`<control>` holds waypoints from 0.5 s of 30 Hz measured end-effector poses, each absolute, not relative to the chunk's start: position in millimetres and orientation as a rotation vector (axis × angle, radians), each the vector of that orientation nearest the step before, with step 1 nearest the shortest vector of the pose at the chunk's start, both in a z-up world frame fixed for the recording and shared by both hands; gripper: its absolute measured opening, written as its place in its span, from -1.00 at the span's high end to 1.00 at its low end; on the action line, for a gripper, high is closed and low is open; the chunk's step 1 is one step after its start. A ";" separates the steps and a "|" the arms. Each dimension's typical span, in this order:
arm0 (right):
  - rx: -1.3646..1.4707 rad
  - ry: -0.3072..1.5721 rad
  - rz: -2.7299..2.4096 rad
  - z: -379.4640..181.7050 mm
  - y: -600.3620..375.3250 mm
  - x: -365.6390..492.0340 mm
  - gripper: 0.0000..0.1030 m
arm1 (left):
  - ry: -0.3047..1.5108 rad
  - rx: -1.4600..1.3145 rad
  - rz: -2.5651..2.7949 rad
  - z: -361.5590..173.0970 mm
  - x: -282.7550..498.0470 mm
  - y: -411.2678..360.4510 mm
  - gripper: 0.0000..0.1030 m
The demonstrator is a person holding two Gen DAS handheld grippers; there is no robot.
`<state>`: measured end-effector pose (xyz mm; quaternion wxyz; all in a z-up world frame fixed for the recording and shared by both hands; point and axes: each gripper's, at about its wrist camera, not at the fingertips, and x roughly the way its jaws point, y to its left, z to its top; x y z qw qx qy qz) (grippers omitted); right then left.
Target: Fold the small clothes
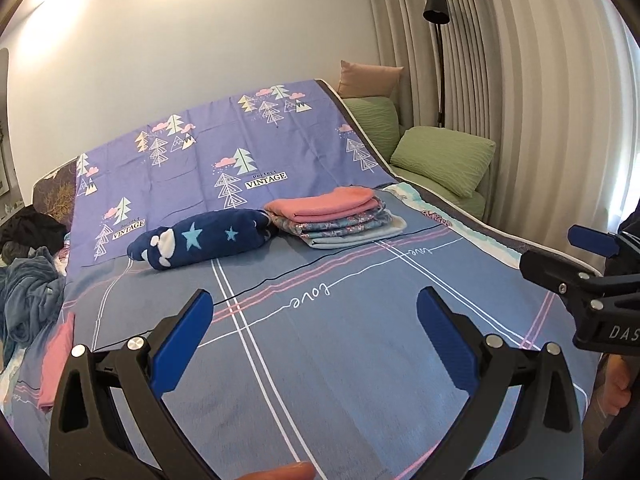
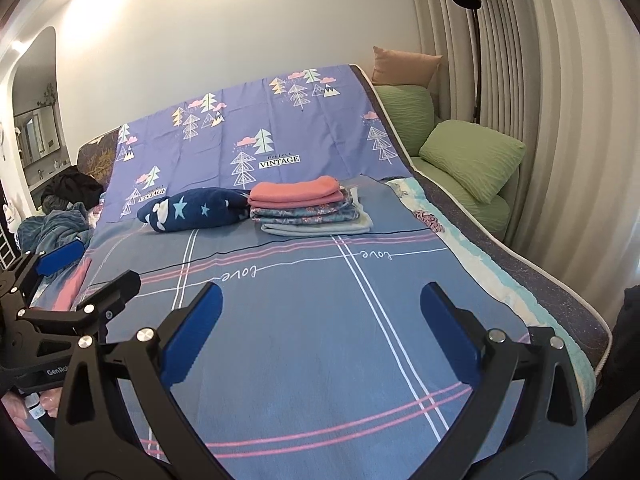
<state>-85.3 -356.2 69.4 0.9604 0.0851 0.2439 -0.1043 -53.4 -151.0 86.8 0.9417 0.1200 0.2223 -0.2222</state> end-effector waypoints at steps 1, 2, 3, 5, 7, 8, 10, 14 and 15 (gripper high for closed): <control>0.173 0.495 -0.210 69.2 -355.7 -86.2 -0.96 | 0.454 0.245 -0.456 86.7 -55.0 -151.0 -0.97; 0.172 0.495 -0.207 69.4 -355.1 -88.1 -0.96 | 0.454 0.245 -0.457 86.5 -56.6 -151.1 -0.97; 0.170 0.494 -0.204 69.6 -354.8 -89.1 -0.96 | 0.453 0.246 -0.457 86.1 -57.7 -151.1 -0.97; 0.161 0.490 -0.201 70.0 -353.3 -91.9 -0.96 | 0.453 0.251 -0.452 85.6 -58.9 -151.8 -0.97; 0.153 0.485 -0.205 70.8 -352.8 -93.8 -0.96 | 0.453 0.258 -0.449 85.1 -60.6 -153.0 -0.97; 0.152 0.484 -0.206 70.8 -352.7 -94.6 -0.96 | 0.455 0.260 -0.448 85.2 -61.5 -153.5 -0.97; 0.152 0.486 -0.207 70.2 -352.8 -95.9 -0.96 | 0.455 0.257 -0.450 85.8 -61.9 -153.7 -0.97; 0.158 0.496 -0.210 68.2 -354.7 -97.2 -0.96 | 0.454 0.251 -0.453 86.4 -64.1 -155.2 -0.97; 0.159 0.500 -0.212 67.7 -355.1 -96.8 -0.96 | 0.457 0.251 -0.452 86.1 -64.4 -156.0 -0.97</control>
